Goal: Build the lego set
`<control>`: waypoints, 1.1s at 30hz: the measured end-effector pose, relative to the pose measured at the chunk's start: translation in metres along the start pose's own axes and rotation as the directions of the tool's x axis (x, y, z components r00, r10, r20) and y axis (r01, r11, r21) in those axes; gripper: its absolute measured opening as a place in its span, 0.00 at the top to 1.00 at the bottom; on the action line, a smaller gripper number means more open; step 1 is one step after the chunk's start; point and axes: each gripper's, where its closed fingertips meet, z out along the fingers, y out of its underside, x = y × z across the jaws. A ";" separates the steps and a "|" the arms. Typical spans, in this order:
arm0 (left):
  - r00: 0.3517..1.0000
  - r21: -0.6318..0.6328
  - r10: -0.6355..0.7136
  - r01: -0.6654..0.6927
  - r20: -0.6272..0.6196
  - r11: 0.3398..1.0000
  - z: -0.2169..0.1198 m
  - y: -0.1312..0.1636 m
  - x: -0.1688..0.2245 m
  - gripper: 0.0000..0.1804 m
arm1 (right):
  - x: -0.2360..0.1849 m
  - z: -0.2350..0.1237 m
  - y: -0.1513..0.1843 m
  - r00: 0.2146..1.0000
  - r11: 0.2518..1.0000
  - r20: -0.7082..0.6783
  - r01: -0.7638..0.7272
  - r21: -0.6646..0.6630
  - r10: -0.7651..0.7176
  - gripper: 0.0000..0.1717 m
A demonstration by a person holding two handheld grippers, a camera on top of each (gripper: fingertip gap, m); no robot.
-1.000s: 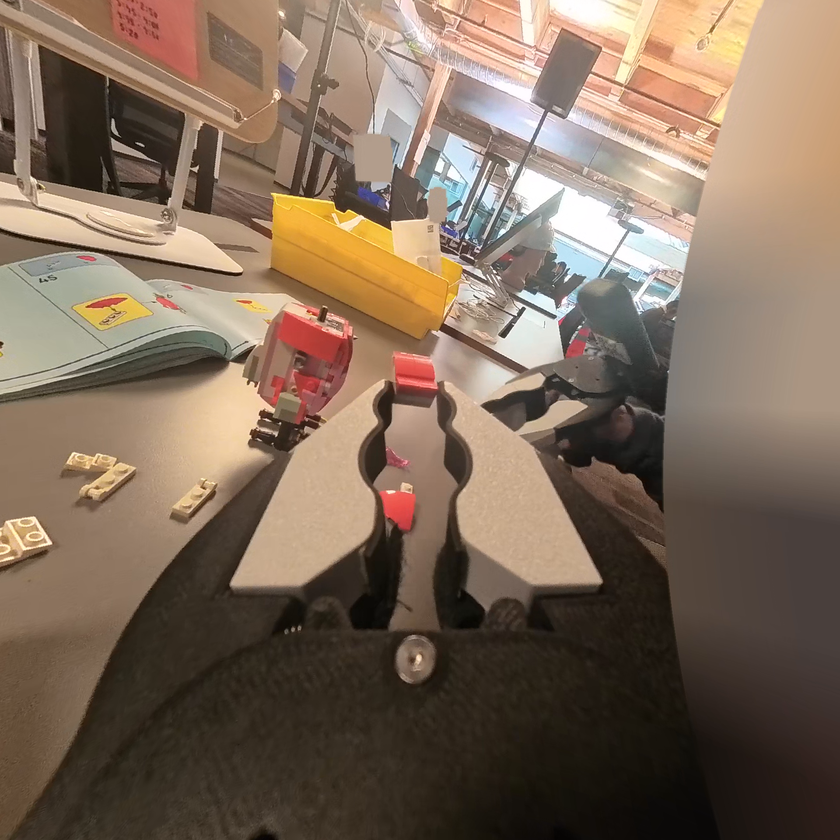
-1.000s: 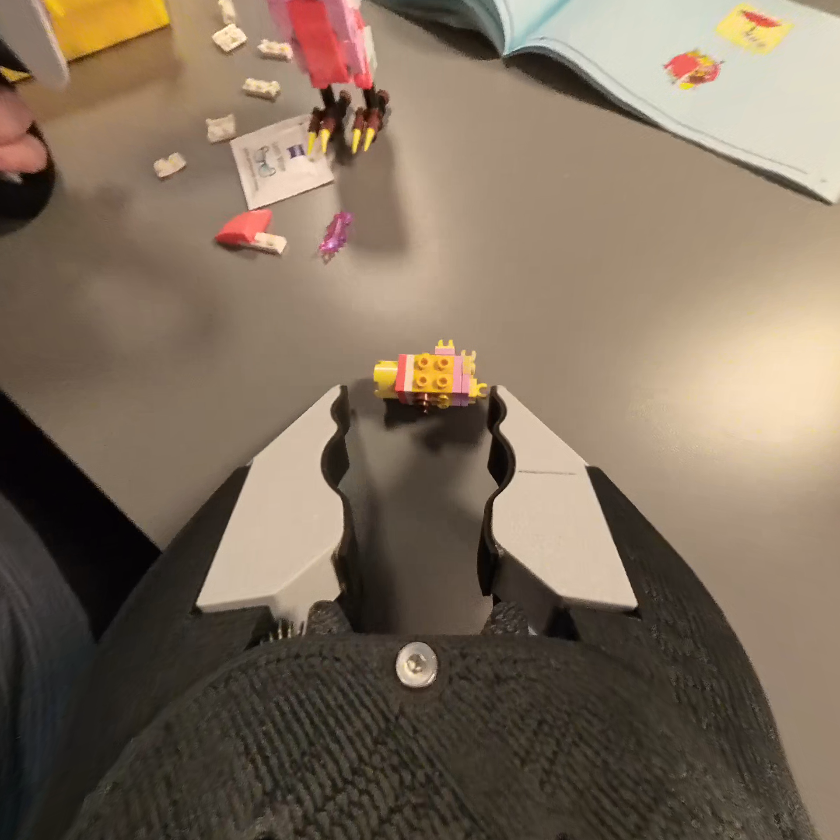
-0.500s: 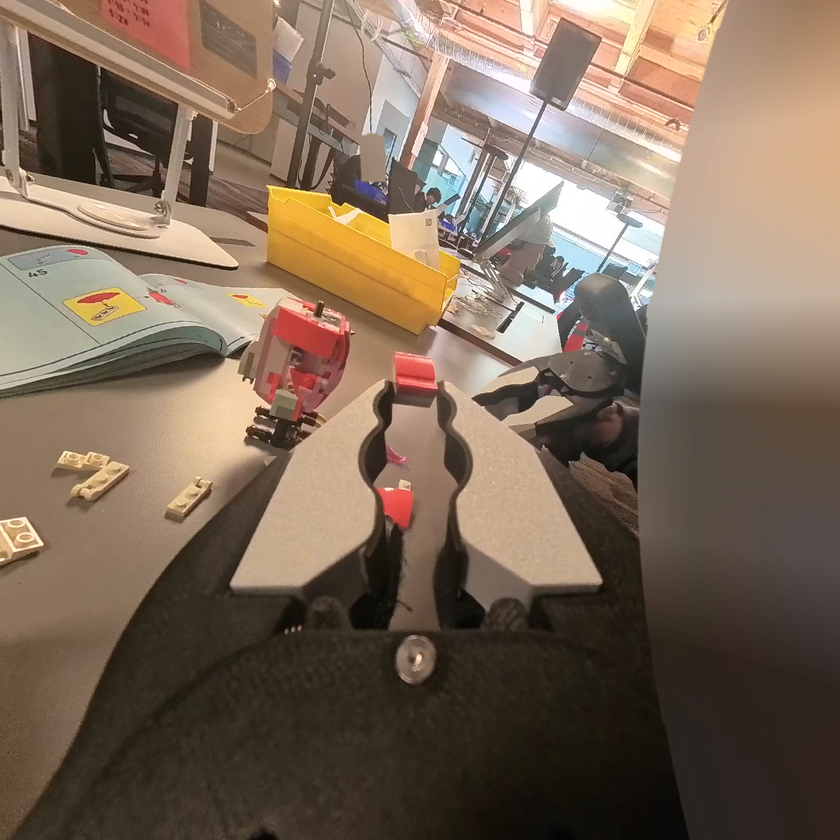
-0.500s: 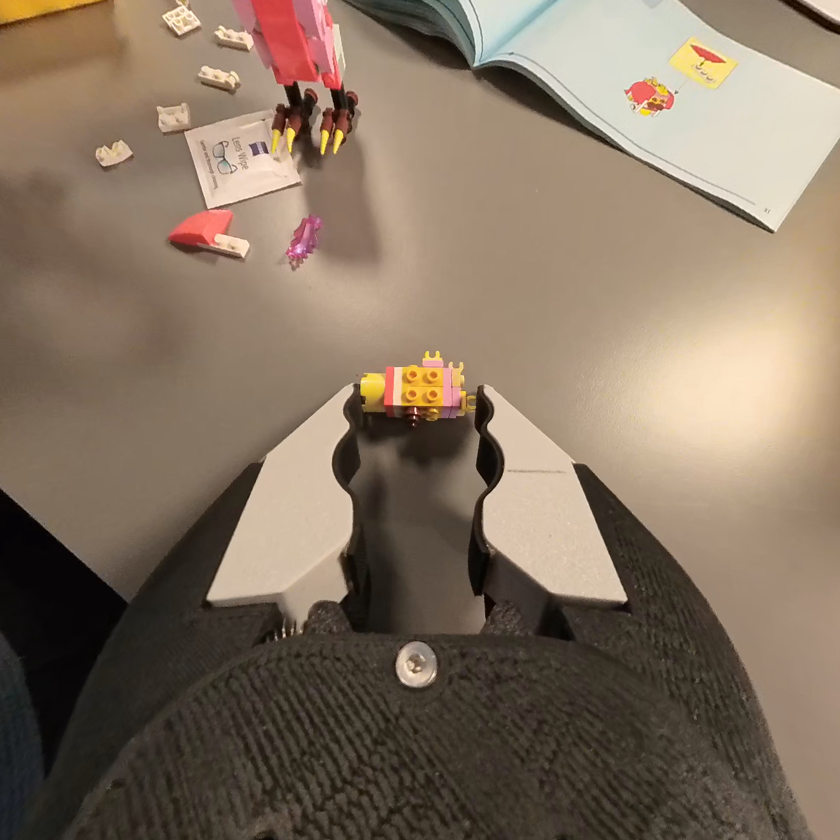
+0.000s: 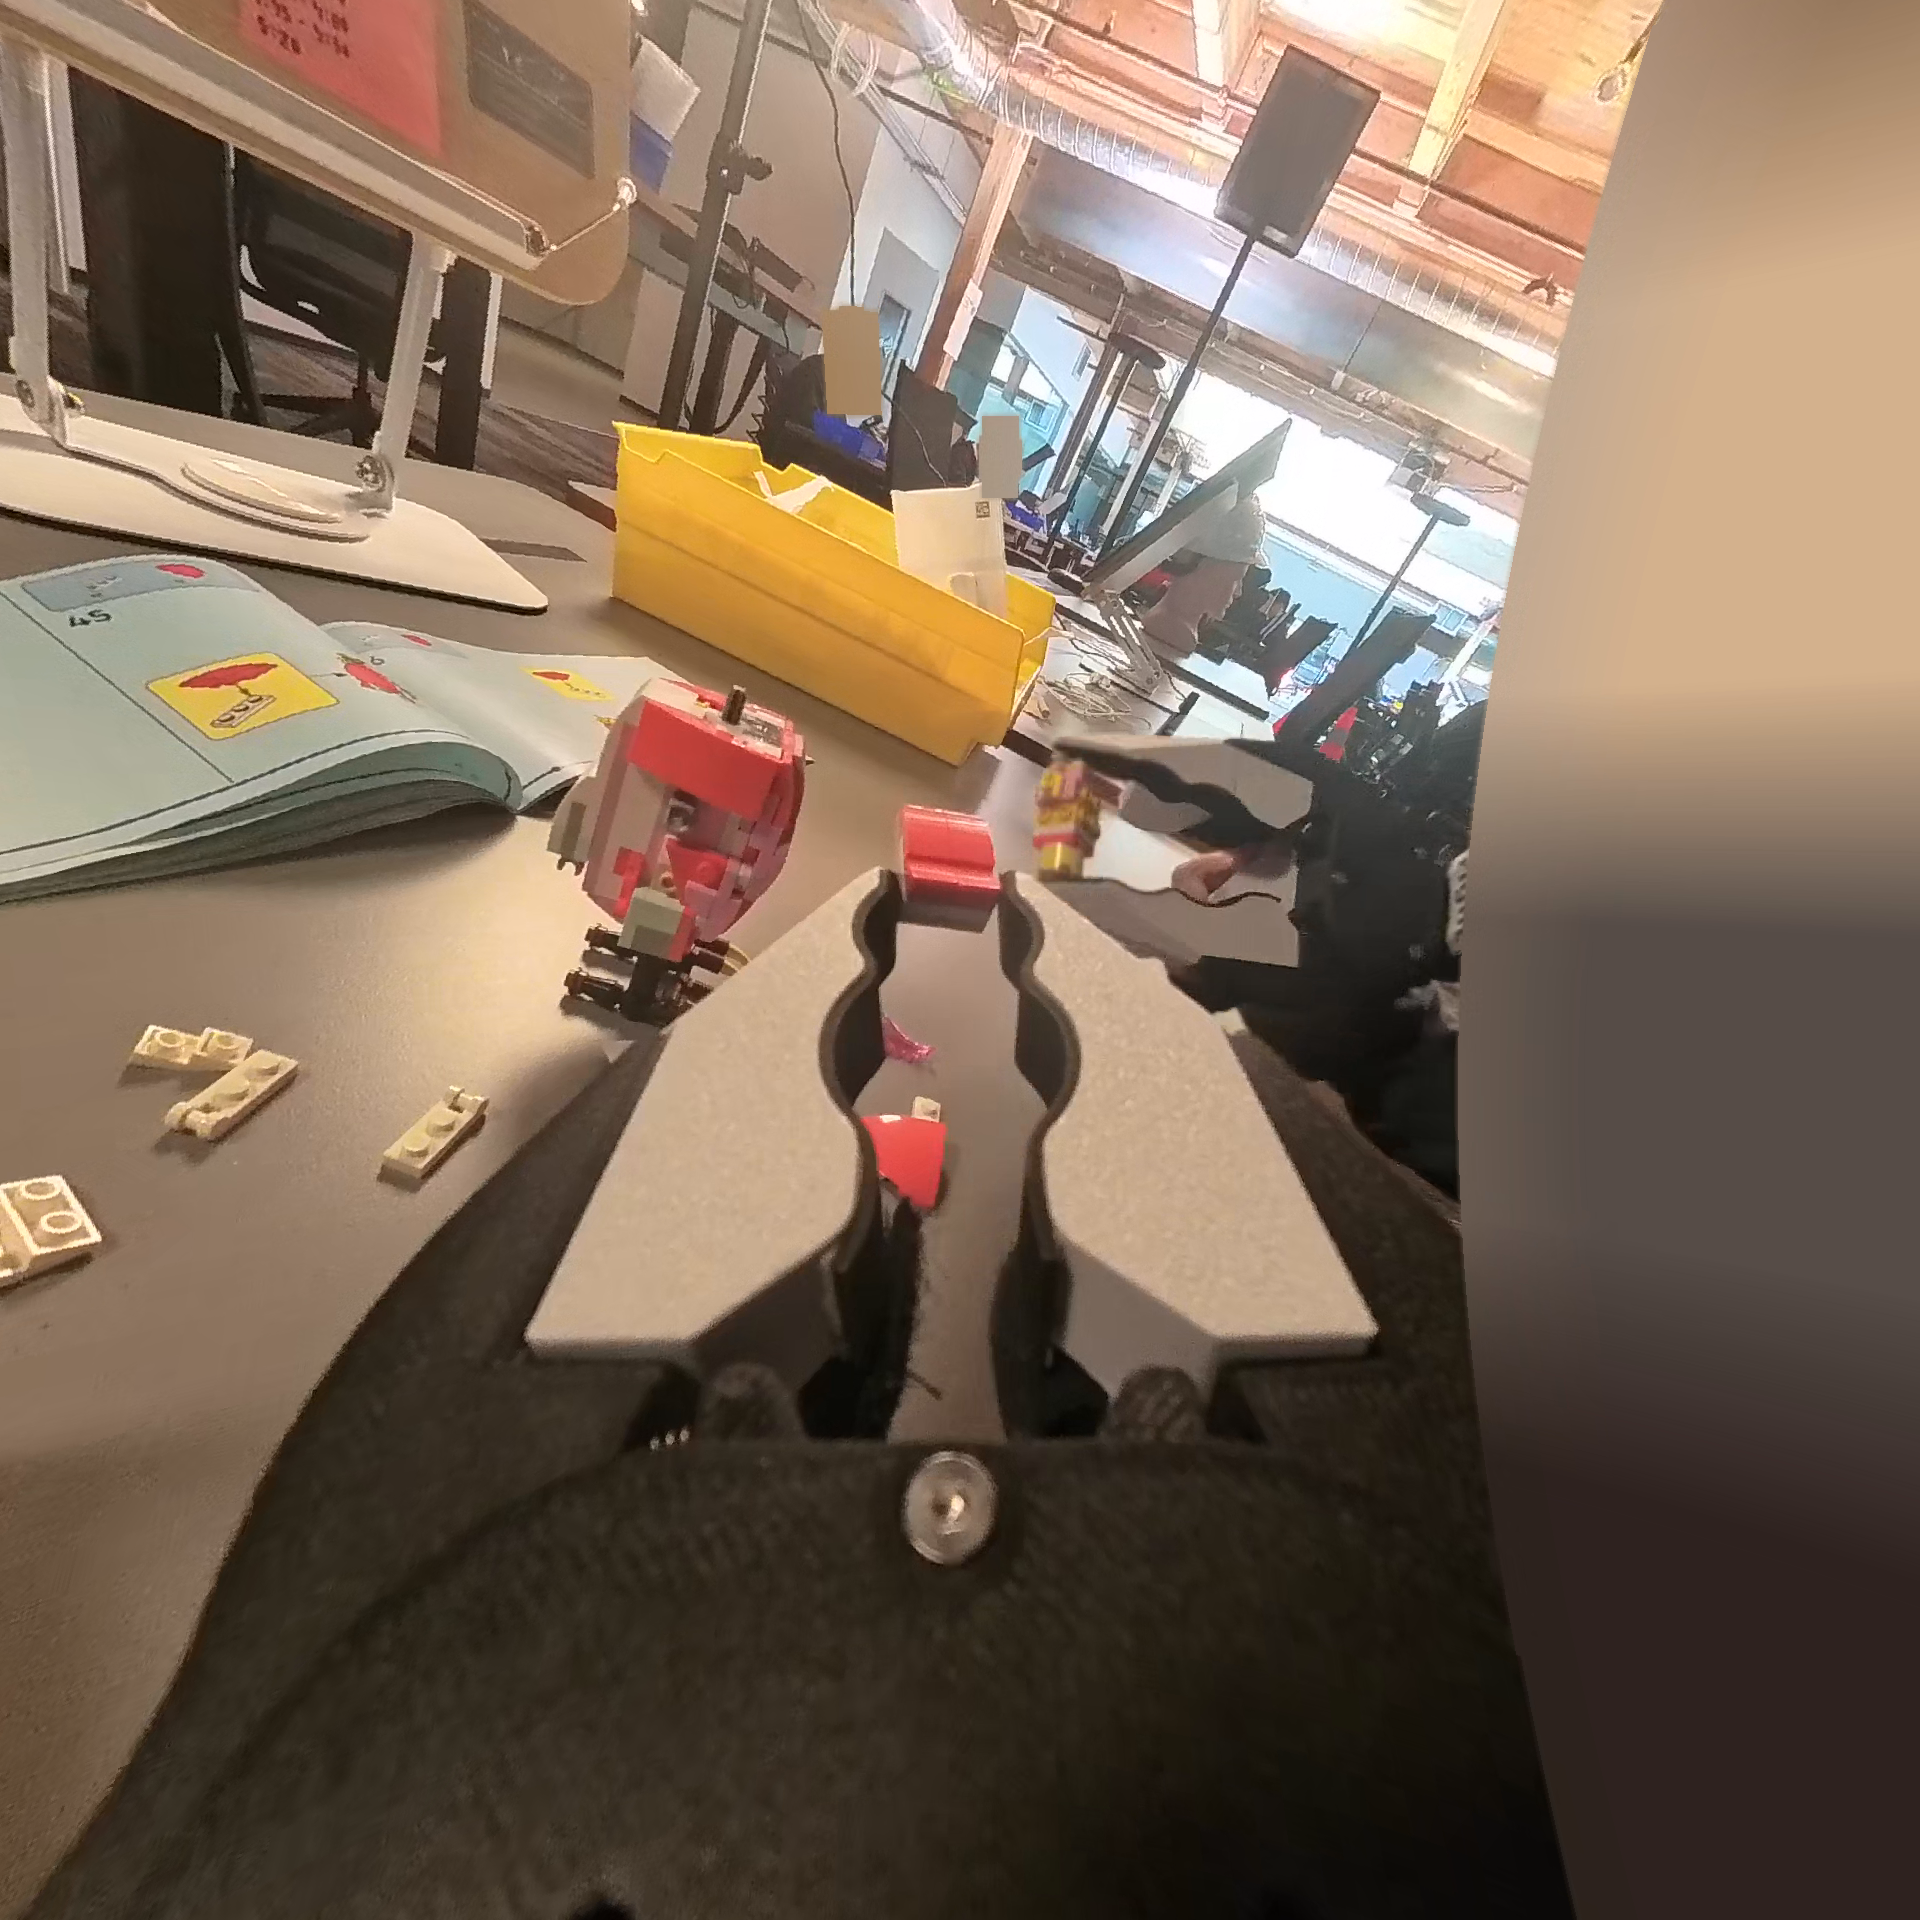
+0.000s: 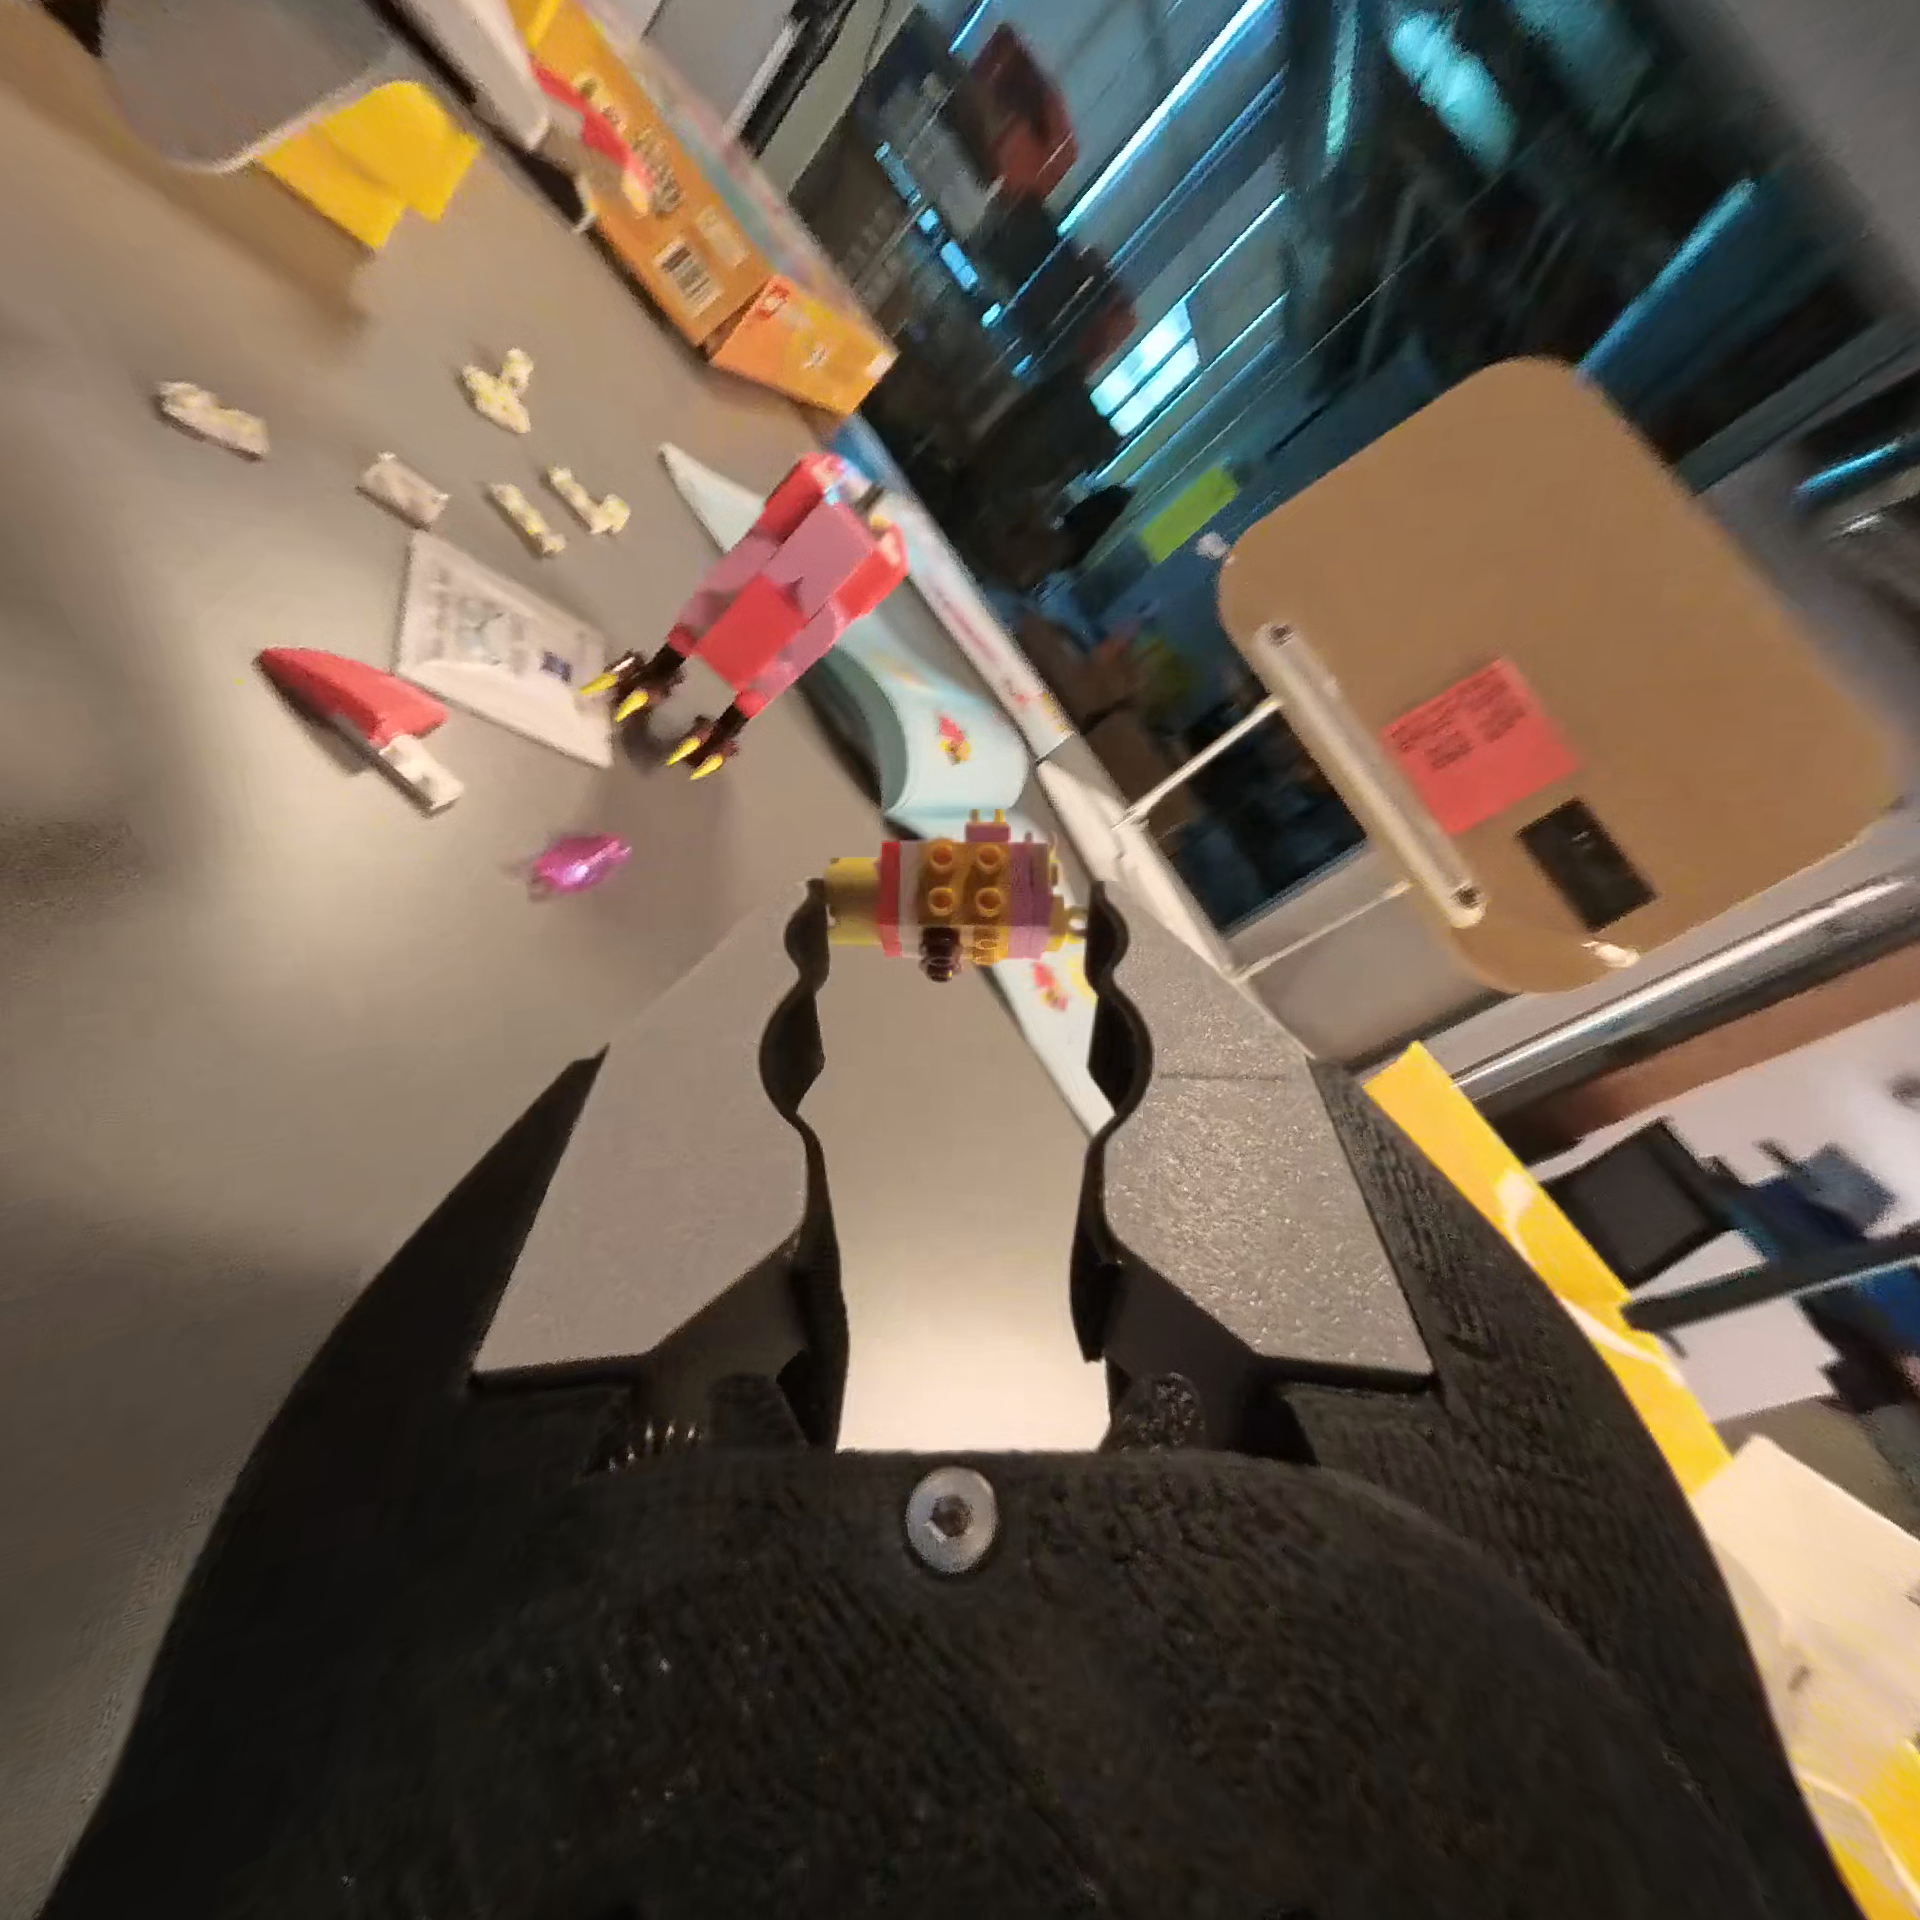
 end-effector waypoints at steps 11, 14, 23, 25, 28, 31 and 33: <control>1.000 0.008 -0.012 0.012 0.000 1.000 0.000 -0.001 -0.001 0.91 | 0.003 0.008 0.000 0.997 0.998 -0.066 -0.025 0.050 0.029 0.72; 1.000 0.009 -0.012 0.012 0.000 1.000 -0.001 -0.001 -0.001 0.91 | 0.005 0.009 0.002 0.997 0.999 -0.078 -0.024 0.040 0.027 0.72; 1.000 0.006 -0.015 0.015 -0.002 1.000 0.000 0.000 -0.002 0.91 | 0.009 0.009 0.005 0.994 0.998 -0.090 -0.054 0.035 0.057 0.72; 1.000 0.007 -0.017 0.017 -0.003 1.000 0.000 -0.001 -0.002 0.91 | 0.009 0.009 0.006 0.994 0.998 -0.090 -0.054 0.034 0.057 0.72; 1.000 0.006 -0.017 0.017 -0.003 1.000 0.000 0.000 -0.002 0.91 | 0.009 0.009 0.006 0.994 0.998 -0.091 -0.052 0.034 0.055 0.72; 1.000 0.006 -0.017 0.017 -0.003 1.000 0.000 0.000 -0.002 0.91 | 0.008 0.009 0.006 0.995 0.998 -0.090 -0.049 0.032 0.052 0.72; 1.000 0.007 -0.017 0.017 -0.003 1.000 0.000 0.000 -0.002 0.91 | 0.008 0.009 0.006 0.995 0.998 -0.090 -0.046 0.031 0.049 0.72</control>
